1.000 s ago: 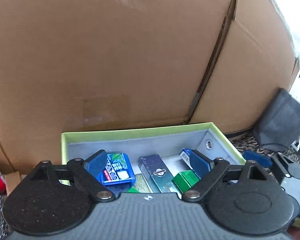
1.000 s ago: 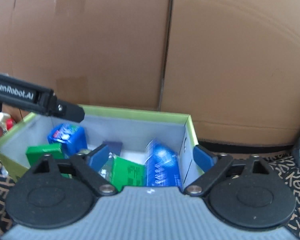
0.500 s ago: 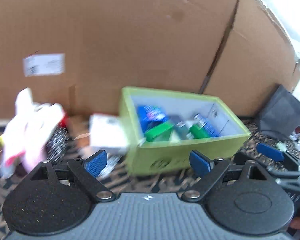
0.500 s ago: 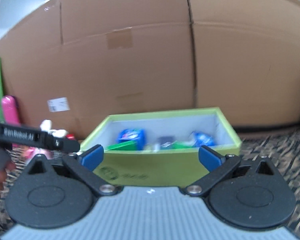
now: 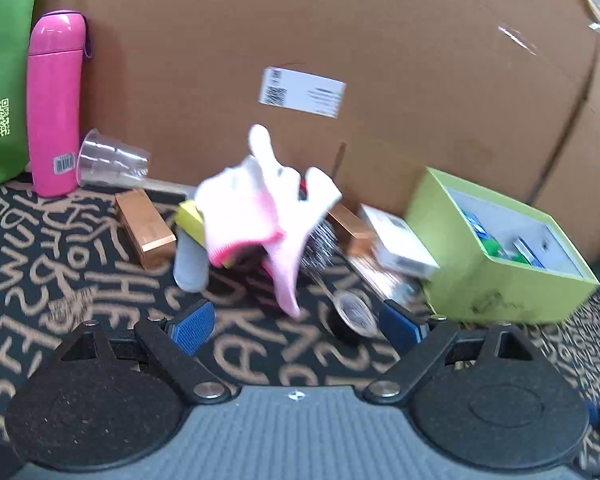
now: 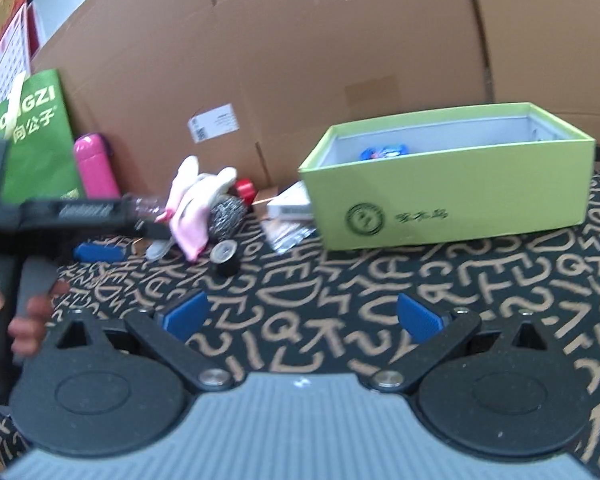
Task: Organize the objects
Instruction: 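Grasp the white-pink gloves with the left gripper, then grasp the black tape roll with the right gripper while the left holds the gloves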
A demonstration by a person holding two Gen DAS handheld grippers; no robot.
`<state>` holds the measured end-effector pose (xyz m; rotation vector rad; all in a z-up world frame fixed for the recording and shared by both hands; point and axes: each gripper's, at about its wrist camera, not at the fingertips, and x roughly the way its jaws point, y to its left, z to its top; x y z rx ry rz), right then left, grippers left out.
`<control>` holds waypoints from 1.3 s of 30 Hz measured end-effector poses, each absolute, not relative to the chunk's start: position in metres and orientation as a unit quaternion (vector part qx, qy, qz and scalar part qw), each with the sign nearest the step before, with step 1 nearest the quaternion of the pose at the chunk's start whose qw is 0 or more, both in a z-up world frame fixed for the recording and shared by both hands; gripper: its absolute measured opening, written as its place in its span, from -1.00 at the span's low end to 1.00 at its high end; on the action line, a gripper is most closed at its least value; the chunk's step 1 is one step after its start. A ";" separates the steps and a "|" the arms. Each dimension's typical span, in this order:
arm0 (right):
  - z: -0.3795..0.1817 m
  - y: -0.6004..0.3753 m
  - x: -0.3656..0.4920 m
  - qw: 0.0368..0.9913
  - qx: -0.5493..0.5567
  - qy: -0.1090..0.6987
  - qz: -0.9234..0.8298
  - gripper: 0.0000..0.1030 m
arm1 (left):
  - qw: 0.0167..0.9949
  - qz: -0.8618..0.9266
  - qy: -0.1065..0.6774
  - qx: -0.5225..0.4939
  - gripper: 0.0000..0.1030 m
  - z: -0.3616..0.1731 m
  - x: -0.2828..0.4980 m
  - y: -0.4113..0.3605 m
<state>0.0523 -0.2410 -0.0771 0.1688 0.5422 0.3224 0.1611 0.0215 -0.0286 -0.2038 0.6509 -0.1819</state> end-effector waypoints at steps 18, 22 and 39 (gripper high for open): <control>-0.082 -0.202 0.063 0.937 0.026 0.296 0.184 0.53 | 0.920 -0.150 0.352 -0.083 -0.78 -0.032 0.186 0.041; -0.084 -0.184 0.077 0.935 -0.008 0.297 0.196 0.35 | 0.912 -0.181 0.358 -0.082 -0.78 -0.039 0.127 0.054; -0.108 -0.112 0.171 0.925 -0.076 0.313 0.200 -0.43 | 0.940 -0.118 0.318 -0.047 0.56 -0.044 0.094 0.077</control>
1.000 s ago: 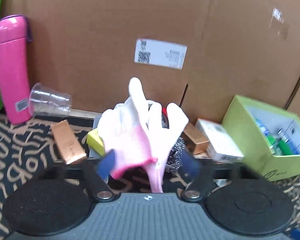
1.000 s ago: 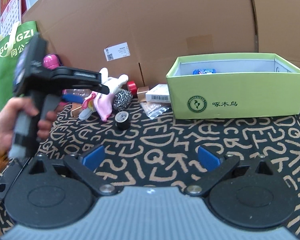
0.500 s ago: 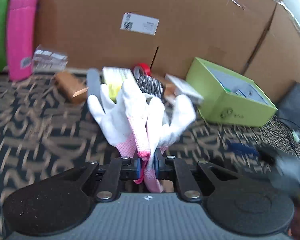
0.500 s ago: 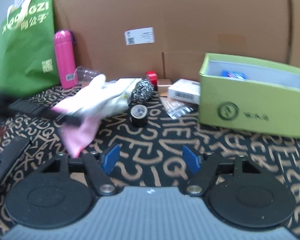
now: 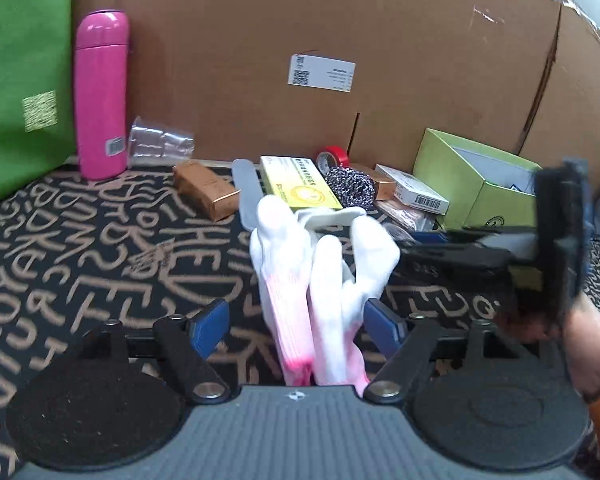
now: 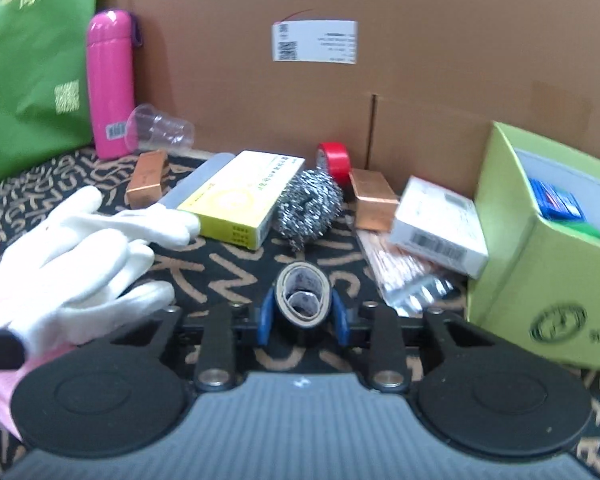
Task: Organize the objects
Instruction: 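Grasp the black tape roll with the right gripper while the left holds the gloves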
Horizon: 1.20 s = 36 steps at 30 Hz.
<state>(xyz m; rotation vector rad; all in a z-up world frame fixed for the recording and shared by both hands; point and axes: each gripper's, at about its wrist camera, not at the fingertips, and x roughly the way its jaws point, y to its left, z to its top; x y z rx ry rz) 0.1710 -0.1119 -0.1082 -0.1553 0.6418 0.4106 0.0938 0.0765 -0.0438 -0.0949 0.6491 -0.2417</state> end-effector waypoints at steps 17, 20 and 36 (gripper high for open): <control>-0.099 -0.172 0.071 0.926 -0.042 0.324 0.187 -0.30 | 0.922 -0.161 0.351 -0.013 0.38 -0.065 0.139 0.038; -0.101 -0.171 0.076 0.927 -0.035 0.323 0.187 -0.15 | 0.923 -0.157 0.352 -0.001 0.49 -0.066 0.135 0.034; -0.086 -0.189 0.059 0.940 -0.028 0.289 0.179 -0.44 | 0.921 -0.212 0.326 0.030 -0.63 -0.035 0.110 -0.003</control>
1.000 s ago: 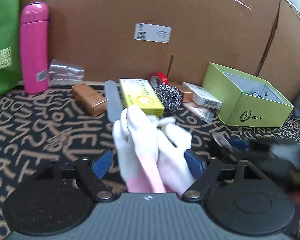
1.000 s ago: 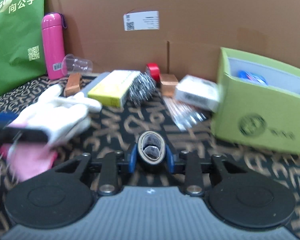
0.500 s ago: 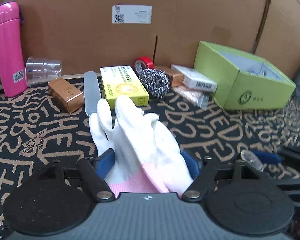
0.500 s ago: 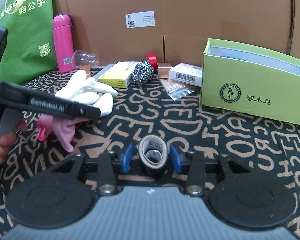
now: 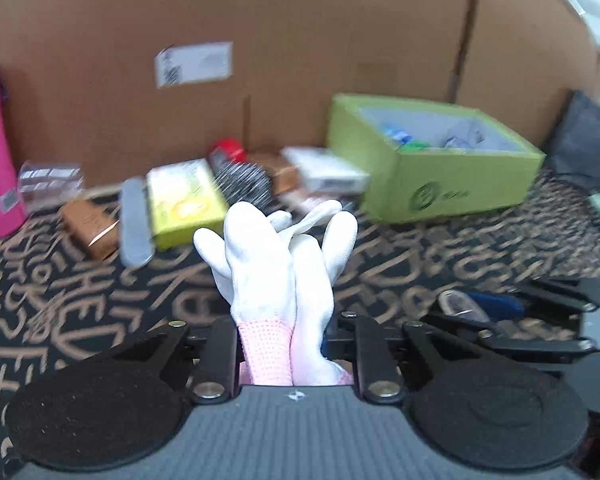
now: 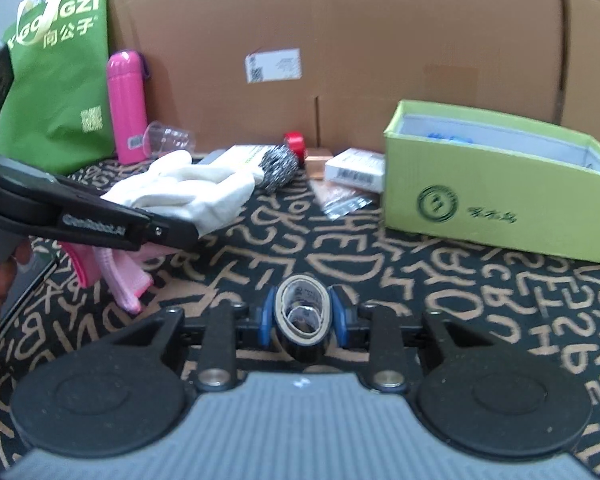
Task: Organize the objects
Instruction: 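Grasp the black tape roll with the right gripper while the left holds the gloves, then carry the gloves and tape roll into the lime-green box and open both grippers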
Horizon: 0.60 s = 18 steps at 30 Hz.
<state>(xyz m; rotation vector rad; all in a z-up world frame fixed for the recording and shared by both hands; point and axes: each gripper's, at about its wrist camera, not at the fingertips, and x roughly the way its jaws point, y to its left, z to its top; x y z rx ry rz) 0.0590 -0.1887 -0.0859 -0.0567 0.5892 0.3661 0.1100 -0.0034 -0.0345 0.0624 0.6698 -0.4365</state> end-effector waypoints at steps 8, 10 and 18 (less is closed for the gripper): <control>-0.046 -0.235 0.060 0.965 -0.019 0.226 0.130 -0.44 | 0.916 -0.305 0.259 0.033 -0.63 0.028 0.116 -0.059; -0.033 -0.249 0.063 0.972 -0.025 0.206 0.108 -0.44 | 0.913 -0.322 0.248 0.034 -0.63 0.039 0.123 -0.077; -0.003 -0.303 0.096 0.985 -0.051 0.164 0.035 -0.44 | 0.902 -0.355 0.243 0.030 -0.63 0.060 0.173 -0.154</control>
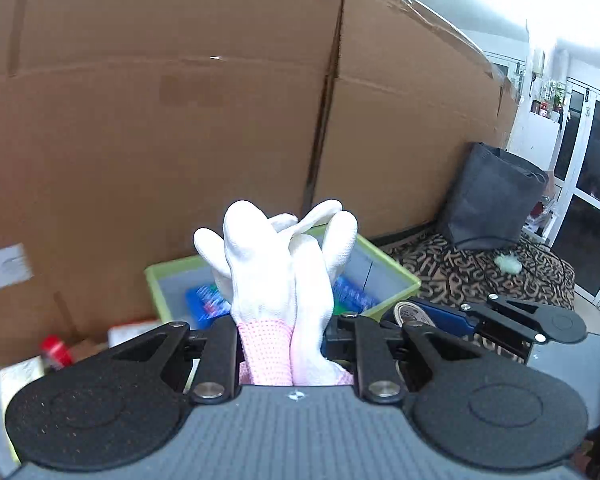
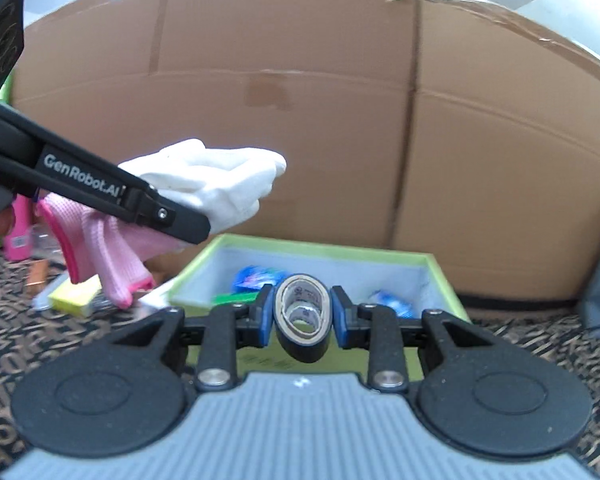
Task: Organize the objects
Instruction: 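Carry the gloves and tape roll into the lime-green box and open both grippers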
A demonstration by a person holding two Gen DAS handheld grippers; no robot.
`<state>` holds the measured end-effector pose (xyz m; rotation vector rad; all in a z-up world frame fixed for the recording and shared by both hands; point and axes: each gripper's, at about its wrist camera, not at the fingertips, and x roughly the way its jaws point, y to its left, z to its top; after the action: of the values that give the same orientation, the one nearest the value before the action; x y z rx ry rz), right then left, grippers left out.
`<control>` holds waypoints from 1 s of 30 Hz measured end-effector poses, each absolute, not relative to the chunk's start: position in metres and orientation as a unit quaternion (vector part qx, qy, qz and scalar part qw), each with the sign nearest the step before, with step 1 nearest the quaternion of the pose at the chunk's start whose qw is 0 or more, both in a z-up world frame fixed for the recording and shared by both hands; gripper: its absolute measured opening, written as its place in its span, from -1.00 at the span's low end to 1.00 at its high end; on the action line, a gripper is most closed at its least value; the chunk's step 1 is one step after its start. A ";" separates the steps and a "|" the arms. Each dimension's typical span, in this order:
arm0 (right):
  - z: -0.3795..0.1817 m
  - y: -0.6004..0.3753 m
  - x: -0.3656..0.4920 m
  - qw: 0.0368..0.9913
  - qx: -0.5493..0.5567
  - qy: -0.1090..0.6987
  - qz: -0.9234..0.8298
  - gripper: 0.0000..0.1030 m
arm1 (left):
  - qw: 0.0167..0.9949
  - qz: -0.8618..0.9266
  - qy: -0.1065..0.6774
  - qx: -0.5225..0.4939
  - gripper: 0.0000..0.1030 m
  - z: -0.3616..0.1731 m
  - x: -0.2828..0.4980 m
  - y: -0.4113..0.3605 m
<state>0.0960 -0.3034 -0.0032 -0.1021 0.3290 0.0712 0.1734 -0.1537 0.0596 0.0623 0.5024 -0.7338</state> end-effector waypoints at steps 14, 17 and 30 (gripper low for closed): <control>-0.016 -0.361 0.198 0.980 -0.053 0.188 -0.017 -0.44 | 0.902 -0.336 0.266 0.054 -0.63 0.027 0.249 -0.235; -0.032 -0.365 0.214 0.977 -0.051 0.206 -0.015 -0.44 | 0.901 -0.334 0.271 0.059 -0.61 0.015 0.256 -0.240; -0.041 -0.367 0.169 0.986 -0.035 0.155 -0.053 0.89 | 0.931 -0.298 0.208 0.025 0.79 0.013 0.220 -0.199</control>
<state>0.1694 -0.3674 -0.0413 -0.0708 0.3107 -0.1062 0.2203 -0.1988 0.0134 0.0508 0.4257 -0.6098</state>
